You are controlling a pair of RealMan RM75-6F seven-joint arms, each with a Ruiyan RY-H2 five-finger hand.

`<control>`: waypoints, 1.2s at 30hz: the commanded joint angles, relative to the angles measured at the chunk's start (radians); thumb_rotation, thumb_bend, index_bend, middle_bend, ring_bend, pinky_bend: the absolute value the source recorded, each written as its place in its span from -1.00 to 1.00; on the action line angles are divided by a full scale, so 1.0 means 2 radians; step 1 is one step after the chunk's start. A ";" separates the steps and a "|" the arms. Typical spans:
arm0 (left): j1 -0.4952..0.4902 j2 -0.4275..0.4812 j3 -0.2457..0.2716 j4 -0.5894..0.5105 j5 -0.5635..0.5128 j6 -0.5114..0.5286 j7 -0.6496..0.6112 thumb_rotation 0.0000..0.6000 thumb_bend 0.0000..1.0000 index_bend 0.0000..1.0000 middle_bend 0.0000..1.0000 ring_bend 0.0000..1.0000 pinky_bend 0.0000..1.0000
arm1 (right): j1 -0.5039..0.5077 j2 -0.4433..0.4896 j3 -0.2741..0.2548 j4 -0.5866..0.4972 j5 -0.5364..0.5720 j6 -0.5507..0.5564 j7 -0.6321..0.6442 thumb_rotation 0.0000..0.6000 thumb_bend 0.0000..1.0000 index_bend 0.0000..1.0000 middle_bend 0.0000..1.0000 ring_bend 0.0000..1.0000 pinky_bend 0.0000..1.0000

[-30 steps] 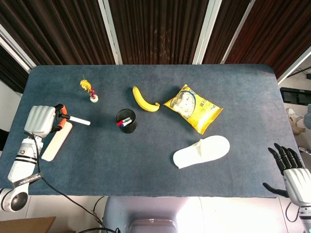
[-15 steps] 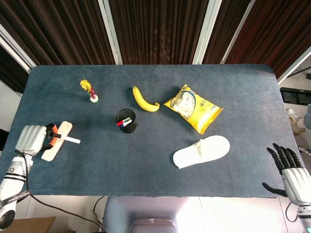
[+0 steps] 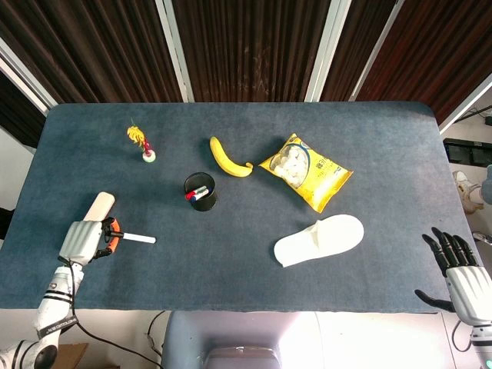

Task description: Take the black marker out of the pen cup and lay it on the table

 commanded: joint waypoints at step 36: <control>0.026 -0.039 0.015 0.038 0.004 0.008 0.170 1.00 -0.14 -0.77 -0.58 -0.35 -0.03 | 0.000 0.000 0.001 0.001 0.002 0.002 0.001 1.00 -0.63 -0.80 -0.89 -0.97 -0.69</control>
